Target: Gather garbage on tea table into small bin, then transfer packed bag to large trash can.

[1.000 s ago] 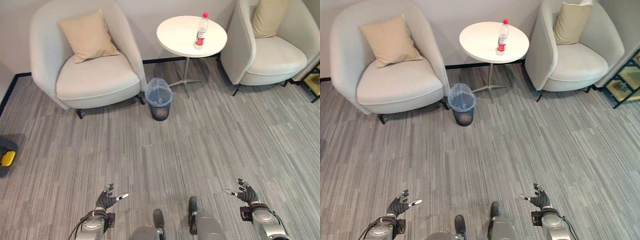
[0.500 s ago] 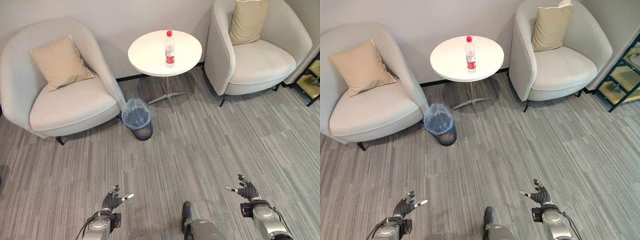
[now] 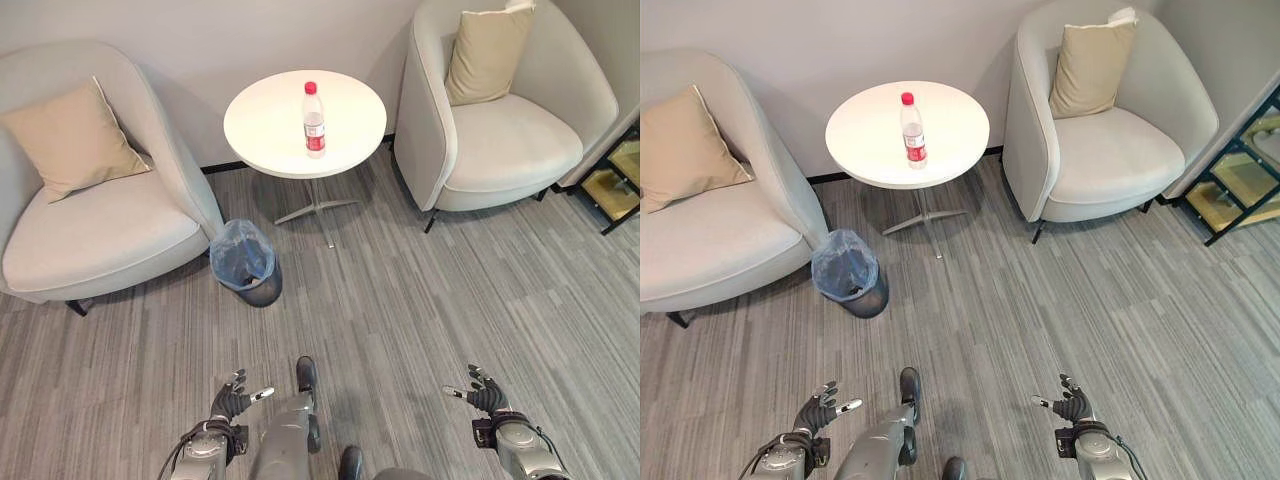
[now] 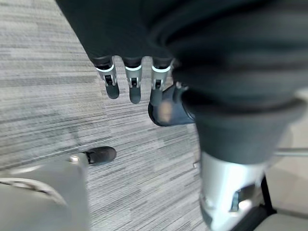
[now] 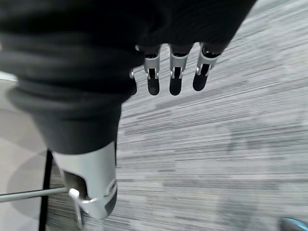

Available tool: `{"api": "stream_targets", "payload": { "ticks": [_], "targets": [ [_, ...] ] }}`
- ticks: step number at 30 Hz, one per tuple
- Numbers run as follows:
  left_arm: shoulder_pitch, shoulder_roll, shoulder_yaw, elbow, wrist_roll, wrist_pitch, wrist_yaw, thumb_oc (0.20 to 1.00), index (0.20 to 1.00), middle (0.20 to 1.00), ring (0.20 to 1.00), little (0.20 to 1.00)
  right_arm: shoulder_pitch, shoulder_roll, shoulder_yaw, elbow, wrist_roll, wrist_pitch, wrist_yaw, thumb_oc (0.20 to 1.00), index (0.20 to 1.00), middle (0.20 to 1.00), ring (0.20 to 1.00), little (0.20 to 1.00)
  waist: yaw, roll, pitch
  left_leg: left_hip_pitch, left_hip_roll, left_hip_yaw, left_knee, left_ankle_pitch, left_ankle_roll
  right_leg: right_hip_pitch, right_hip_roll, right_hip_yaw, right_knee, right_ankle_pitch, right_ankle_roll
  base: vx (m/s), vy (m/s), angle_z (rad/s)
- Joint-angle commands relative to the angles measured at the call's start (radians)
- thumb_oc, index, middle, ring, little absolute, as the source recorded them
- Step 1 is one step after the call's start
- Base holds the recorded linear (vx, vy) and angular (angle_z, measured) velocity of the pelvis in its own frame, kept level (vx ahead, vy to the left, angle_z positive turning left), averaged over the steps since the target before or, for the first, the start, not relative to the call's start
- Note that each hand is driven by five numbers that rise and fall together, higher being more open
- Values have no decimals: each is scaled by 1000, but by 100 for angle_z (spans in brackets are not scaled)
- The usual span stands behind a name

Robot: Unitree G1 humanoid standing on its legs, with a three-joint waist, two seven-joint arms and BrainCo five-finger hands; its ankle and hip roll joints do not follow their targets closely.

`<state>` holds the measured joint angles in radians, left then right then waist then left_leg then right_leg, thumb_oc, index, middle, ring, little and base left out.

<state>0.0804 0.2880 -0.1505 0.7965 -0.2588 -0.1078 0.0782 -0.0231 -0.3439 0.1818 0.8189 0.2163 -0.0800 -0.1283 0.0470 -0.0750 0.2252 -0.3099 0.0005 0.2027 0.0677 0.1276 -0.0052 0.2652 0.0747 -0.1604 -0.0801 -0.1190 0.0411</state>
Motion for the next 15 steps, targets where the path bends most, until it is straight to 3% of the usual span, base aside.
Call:
{"api": "stream_targets", "payload": {
  "ticks": [1,2,3,8,12,15],
  "targets": [
    [-9,50,-11,-49,15,-21,-4,1000,1000,1000,1000,1000,33,-15,-26,-72,-10,-23,5,1000,1000,1000,1000,1000,38,1,-42,29,43,-22,82,-68,-37,-64,-147,63,138,-77,49,268,150,-43],
    [-9,50,-11,-49,15,-21,-4,1000,1000,1000,1000,1000,33,-15,-26,-72,-10,-23,5,1000,1000,1000,1000,1000,39,3,-45,25,46,-21,81,-66,-38,-69,-144,64,137,-74,48,359,257,-39],
    [-13,60,-12,-49,21,-20,-7,1000,1000,1000,1000,1000,22,-5,-17,-75,-10,-25,14,1000,1000,1000,1000,1000,43,-8,-49,34,23,-22,100,-105,-13,-94,-167,83,211,-49,72,165,139,-27],
    [-41,79,-5,-47,15,-26,5,1000,1000,1000,1000,1000,-9,1,-3,-89,-12,-28,16,1000,1000,1000,1000,1000,34,4,-44,66,-1,-29,105,-162,22,-209,-189,98,351,21,103,151,141,13],
    [-50,77,-7,-33,10,-33,8,1000,1000,1000,1000,1000,-20,-13,5,-87,-15,-27,17,1000,1000,1000,1000,1000,-2,38,-27,171,-15,-57,49,-195,33,-344,-152,71,296,10,70,246,81,15],
    [-63,62,-5,6,8,-29,11,1000,1000,1000,1000,1000,-26,-16,11,-89,-9,-27,15,1000,1000,1000,1000,1000,-43,43,15,254,-35,-94,31,-226,27,-456,-156,55,198,86,74,288,-39,16]
  ]
}}
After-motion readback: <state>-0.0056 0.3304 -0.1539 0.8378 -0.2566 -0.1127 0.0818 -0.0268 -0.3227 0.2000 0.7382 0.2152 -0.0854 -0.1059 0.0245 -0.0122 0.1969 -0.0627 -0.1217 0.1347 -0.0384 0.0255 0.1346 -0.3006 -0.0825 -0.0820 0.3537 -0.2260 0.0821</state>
